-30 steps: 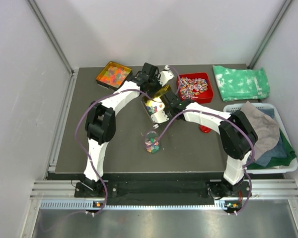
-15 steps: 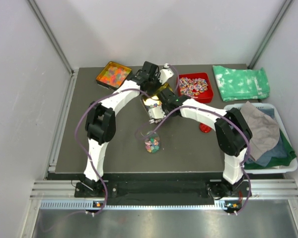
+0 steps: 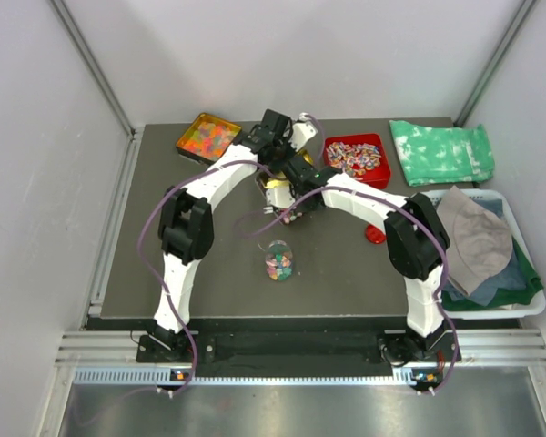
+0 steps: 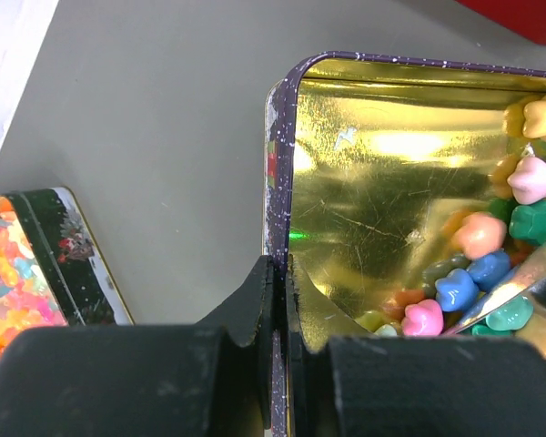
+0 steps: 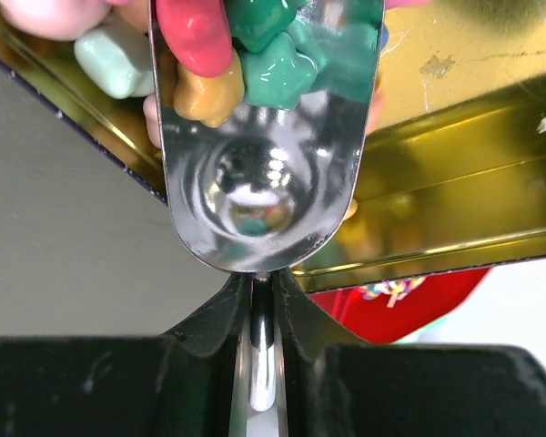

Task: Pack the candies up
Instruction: Scoop the fake candies from the storage box.

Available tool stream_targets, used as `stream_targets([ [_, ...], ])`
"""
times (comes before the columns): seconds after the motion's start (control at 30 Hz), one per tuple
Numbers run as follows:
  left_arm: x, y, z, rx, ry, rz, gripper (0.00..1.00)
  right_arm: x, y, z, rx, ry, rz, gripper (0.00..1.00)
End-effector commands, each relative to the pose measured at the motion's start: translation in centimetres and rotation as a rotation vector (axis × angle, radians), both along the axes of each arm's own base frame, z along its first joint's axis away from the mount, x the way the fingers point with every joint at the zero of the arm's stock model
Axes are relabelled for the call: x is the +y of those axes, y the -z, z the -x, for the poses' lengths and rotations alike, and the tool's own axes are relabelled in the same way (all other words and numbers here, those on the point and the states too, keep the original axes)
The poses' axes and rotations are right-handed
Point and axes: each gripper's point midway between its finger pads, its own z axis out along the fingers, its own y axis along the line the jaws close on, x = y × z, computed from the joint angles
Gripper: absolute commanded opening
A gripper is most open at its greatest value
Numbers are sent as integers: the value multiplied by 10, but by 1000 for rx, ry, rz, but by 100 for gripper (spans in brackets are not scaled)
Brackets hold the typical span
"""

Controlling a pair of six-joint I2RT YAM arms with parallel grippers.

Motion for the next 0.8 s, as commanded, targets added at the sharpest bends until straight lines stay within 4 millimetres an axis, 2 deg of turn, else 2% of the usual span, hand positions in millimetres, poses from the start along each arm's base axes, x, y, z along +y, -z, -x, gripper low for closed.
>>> stream_targets([
  [0.0,-22,-54,-14,-111,-20,135,0,13,9,11,62,67,-67,0],
  [0.43,-17,-42,-14,-94,-50,121,0,19,4,5,13,219,-177,0],
  [0.77,-17,-40,-13,-85,-58,123,0,33,-3,-1,0,286,-280,0],
])
